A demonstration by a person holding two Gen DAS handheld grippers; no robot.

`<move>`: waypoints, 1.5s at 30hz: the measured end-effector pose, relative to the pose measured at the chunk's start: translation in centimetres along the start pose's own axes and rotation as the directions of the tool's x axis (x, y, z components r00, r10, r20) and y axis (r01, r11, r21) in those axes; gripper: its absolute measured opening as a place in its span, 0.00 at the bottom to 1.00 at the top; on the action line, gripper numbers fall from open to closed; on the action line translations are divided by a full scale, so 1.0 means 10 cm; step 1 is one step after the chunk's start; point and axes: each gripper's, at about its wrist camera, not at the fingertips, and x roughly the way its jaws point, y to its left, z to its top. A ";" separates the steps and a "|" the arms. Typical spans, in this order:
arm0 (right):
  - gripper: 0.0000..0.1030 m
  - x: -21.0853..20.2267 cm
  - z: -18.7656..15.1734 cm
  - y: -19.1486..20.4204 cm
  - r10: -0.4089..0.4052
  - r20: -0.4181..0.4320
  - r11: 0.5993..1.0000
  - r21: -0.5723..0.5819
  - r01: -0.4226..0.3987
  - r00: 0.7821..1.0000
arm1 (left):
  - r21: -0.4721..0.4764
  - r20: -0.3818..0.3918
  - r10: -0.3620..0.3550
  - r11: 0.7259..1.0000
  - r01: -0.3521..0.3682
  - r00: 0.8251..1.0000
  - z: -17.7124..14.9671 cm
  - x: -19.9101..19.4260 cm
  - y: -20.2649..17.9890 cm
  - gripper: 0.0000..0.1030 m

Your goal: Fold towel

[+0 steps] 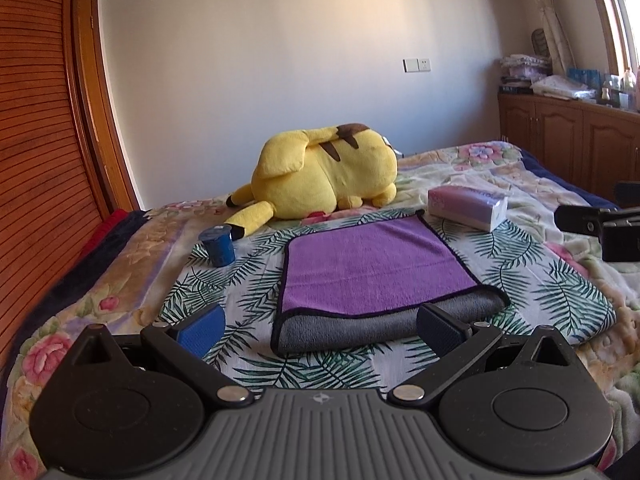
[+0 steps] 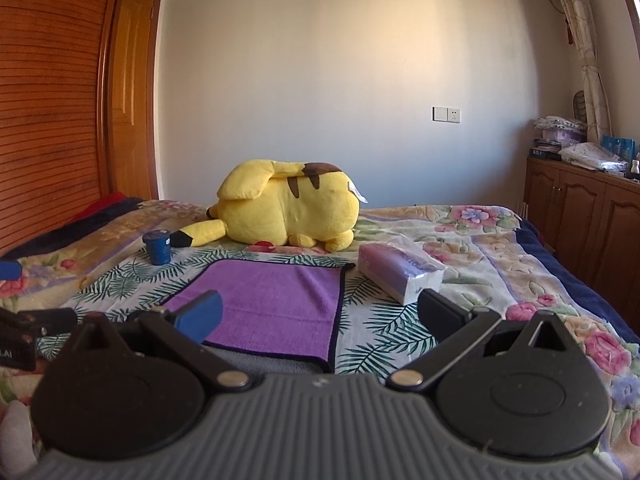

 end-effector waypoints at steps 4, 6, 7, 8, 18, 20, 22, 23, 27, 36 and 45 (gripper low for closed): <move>1.00 0.08 0.01 0.01 0.002 -0.012 1.000 -0.010 -0.002 1.000 | 0.008 -0.015 -0.002 1.000 0.002 1.000 -0.01 0.03 -0.01 1.00; 1.00 0.13 0.01 0.00 0.003 -0.025 1.000 -0.007 -0.003 1.000 | 0.012 -0.028 -0.002 1.000 0.002 1.000 -0.02 0.07 -0.02 1.00; 1.00 0.16 0.01 -0.01 0.005 -0.033 1.000 -0.006 -0.006 0.999 | 0.012 -0.035 -0.001 1.000 0.001 0.999 -0.02 0.08 -0.01 1.00; 1.00 0.18 0.01 -0.02 0.008 -0.041 1.000 -0.004 -0.008 0.999 | 0.012 -0.042 -0.001 1.000 0.001 0.999 -0.02 0.10 -0.01 1.00; 1.00 0.45 0.00 0.06 0.050 -0.115 0.997 -0.045 -0.056 0.992 | 0.023 -0.086 0.006 1.000 -0.004 0.996 -0.02 0.32 0.00 1.00; 1.00 0.51 0.00 0.07 0.063 -0.130 0.996 -0.056 -0.071 0.990 | 0.019 -0.093 0.011 1.000 -0.010 0.996 -0.02 0.37 0.01 1.00; 1.00 0.56 0.00 0.08 0.075 -0.140 0.995 -0.062 -0.084 0.987 | 0.012 -0.102 0.007 1.000 -0.005 0.995 -0.01 0.42 0.03 1.00; 1.00 0.59 0.00 0.08 0.079 -0.143 0.994 -0.064 -0.089 0.987 | 0.013 -0.106 0.007 1.000 -0.006 0.994 -0.02 0.44 0.03 1.00; 1.00 0.69 0.01 0.07 0.099 -0.160 0.992 -0.060 -0.110 0.982 | 0.029 -0.122 0.015 0.999 -0.012 0.992 -0.03 0.55 0.04 1.00; 1.00 0.90 0.01 0.02 0.122 -0.193 0.991 -0.025 -0.129 0.974 | 0.046 -0.146 0.018 0.999 -0.012 0.989 -0.02 0.79 0.05 1.00; 1.00 1.09 -0.03 0.00 0.146 -0.254 0.988 -0.018 -0.156 0.956 | 0.027 -0.161 -0.009 1.000 0.013 0.987 0.02 1.06 0.13 1.00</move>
